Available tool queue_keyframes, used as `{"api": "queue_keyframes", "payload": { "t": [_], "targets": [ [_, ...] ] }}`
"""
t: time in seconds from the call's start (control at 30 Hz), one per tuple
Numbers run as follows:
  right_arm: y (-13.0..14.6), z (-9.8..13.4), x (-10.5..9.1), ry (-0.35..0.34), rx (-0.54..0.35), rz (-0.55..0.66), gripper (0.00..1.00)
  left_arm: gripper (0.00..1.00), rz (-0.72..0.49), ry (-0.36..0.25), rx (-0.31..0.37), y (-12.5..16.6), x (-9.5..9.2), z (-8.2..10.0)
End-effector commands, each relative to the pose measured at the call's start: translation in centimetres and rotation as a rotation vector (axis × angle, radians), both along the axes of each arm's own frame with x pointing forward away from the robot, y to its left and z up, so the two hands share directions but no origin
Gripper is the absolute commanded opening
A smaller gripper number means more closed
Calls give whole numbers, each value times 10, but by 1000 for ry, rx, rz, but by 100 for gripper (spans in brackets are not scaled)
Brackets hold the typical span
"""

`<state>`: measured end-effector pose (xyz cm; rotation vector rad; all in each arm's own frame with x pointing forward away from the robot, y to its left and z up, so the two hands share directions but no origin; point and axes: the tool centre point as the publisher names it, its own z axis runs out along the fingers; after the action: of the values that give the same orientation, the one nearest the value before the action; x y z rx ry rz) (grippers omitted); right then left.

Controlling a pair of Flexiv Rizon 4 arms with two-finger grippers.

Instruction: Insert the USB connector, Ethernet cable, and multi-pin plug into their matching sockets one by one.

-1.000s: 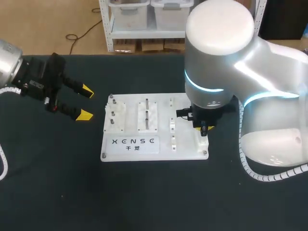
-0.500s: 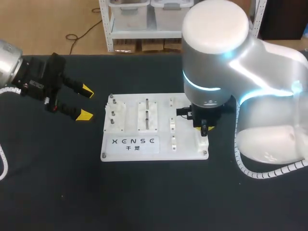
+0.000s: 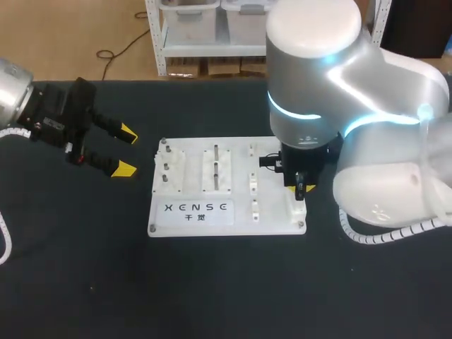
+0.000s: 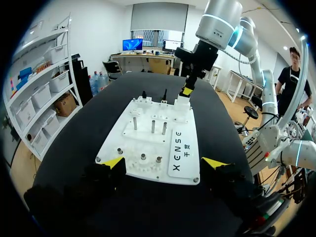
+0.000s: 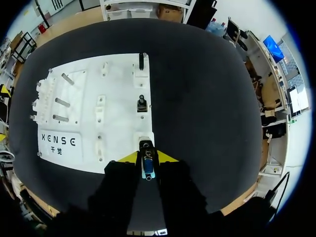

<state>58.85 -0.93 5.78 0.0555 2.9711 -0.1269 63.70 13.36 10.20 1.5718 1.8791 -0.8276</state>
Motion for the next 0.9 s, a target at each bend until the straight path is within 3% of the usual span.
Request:
{"api": "queue_keyframes", "payload": {
  "t": [0.03, 0.17, 0.2, 0.27, 0.33, 0.37, 0.4, 0.6, 0.9],
  "targets": [
    [-3, -72, 3, 6, 9, 4, 0, 100, 1, -5, -3, 1, -1, -1],
    [-4, -60, 3, -12, 36, 12, 0, 100, 1, -5, -3, 1, -1, -1],
    [-5, -55, 4, -20, 38, 11, 8, 100, 1, -5, -3, 1, -1, -1],
    [-7, -46, 6, -41, 41, 8, 33, 100, 1, -5, -3, 1, -1, -1],
    [-9, -35, 9, -67, 37, 9, 48, 100, 1, -5, -3, 1, -1, -1],
    [-10, -29, 12, -79, 41, 10, 79, 100, 1, -5, -3, 1, -1, -1],
    [-11, -23, 14, -92, 44, 13, 100, 100, 1, -5, -3, 1, -1, -1],
    [-17, 15, 24, -145, 75, 10, 100, 100, 1, -5, -3, 1, -1, -1],
    [-21, 47, 23, -184, 81, -10, 100, 100, 1, -5, -3, 1, -1, -1]
  ]
}}
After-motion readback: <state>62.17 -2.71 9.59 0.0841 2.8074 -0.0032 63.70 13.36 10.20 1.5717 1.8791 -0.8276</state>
